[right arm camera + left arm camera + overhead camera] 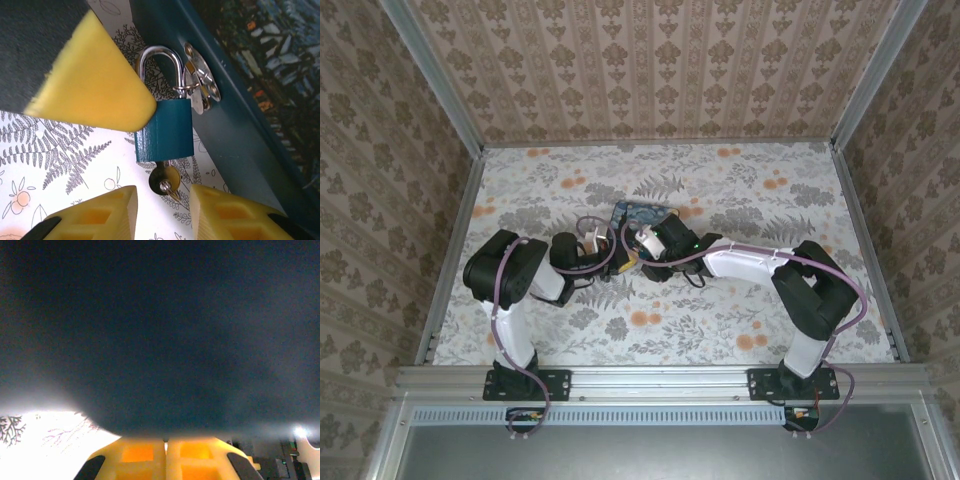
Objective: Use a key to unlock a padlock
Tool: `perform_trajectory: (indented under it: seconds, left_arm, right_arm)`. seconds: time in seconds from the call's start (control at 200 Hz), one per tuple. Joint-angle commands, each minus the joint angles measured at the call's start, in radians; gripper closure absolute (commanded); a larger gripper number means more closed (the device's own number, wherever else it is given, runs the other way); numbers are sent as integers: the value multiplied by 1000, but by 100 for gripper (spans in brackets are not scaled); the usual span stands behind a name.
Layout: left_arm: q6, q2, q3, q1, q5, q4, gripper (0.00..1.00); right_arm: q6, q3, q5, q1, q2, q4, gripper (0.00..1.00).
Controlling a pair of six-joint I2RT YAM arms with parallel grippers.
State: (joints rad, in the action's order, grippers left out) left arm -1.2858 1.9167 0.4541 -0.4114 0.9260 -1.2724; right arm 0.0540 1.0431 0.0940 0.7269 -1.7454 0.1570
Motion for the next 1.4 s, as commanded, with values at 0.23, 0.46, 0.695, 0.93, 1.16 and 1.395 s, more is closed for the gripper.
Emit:
perform_trajectory:
  seconds: [0.23, 0.46, 0.695, 0.93, 1.16, 1.395]
  left_arm:
    - [11, -14, 7, 1, 60, -33, 100]
    - [20, -12, 0, 1, 57, -33, 100]
    - [31, -1, -16, 3, 50, -33, 100]
    - [24, -5, -23, 3, 37, -33, 87]
    - [26, -35, -76, 6, -9, -31, 56]
    - [29, -98, -144, 22, -61, -29, 56]
  right_arm:
    - [27, 43, -38, 11, -28, -26, 81]
    - [15, 57, 47, 1, -37, 1, 99]
    - [-8, 66, 116, -21, -38, 24, 91]
    - [-34, 55, 123, -23, -31, 14, 78]
    - [-42, 19, 107, -24, 12, 15, 72]
    - [-41, -30, 48, 2, 66, -6, 70]
